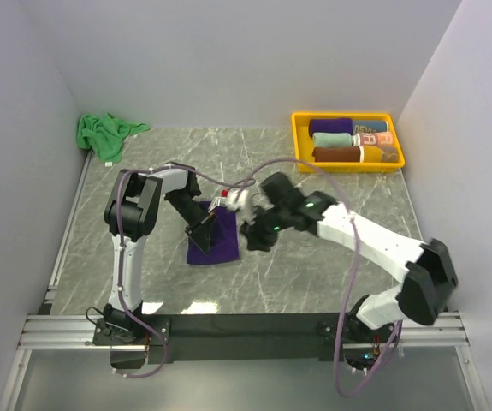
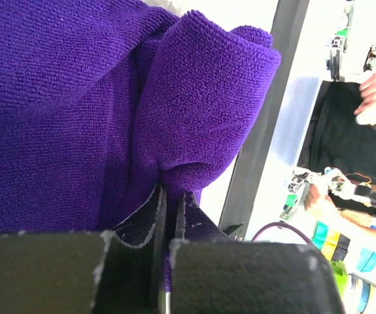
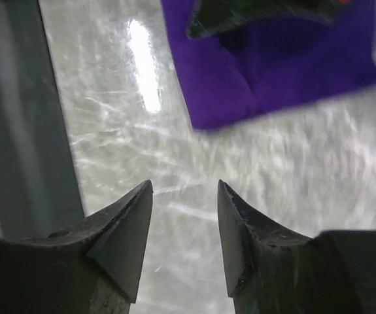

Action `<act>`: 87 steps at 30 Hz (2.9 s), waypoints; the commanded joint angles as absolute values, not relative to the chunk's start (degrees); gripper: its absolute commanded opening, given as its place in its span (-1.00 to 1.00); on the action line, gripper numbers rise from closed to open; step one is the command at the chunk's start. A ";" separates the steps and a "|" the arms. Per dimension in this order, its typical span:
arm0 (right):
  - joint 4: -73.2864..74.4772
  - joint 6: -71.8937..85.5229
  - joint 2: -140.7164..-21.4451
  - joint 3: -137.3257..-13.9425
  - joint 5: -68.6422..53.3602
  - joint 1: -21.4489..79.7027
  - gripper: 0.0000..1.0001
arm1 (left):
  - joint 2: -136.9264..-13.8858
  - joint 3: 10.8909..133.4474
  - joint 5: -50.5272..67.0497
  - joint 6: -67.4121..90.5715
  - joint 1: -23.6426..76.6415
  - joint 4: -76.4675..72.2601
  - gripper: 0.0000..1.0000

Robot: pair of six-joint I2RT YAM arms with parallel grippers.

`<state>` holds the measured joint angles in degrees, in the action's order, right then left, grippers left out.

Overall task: Roll the towels
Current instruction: Roll the towel

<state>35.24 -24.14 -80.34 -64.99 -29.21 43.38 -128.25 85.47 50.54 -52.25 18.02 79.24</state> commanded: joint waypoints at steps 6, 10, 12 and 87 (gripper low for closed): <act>26.56 -37.96 -97.81 -76.20 -9.94 58.97 0.07 | -131.75 83.41 37.70 -53.70 17.67 71.80 -0.95; 26.98 -39.11 -103.96 -78.91 -9.84 60.91 0.15 | -131.66 83.58 37.79 -53.44 17.58 71.81 -0.93; 26.03 -38.93 -106.78 -79.01 -9.06 61.35 0.17 | -131.40 83.32 37.53 -53.44 17.49 71.63 -0.92; 59.77 -30.77 -136.95 -101.52 -58.10 37.53 -0.22 | -75.68 35.86 26.01 -49.48 36.83 27.50 -0.87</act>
<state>62.67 -29.95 -139.85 -104.29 -69.43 38.57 -73.71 35.75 25.04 -50.83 36.47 19.59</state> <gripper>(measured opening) 0.322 0.139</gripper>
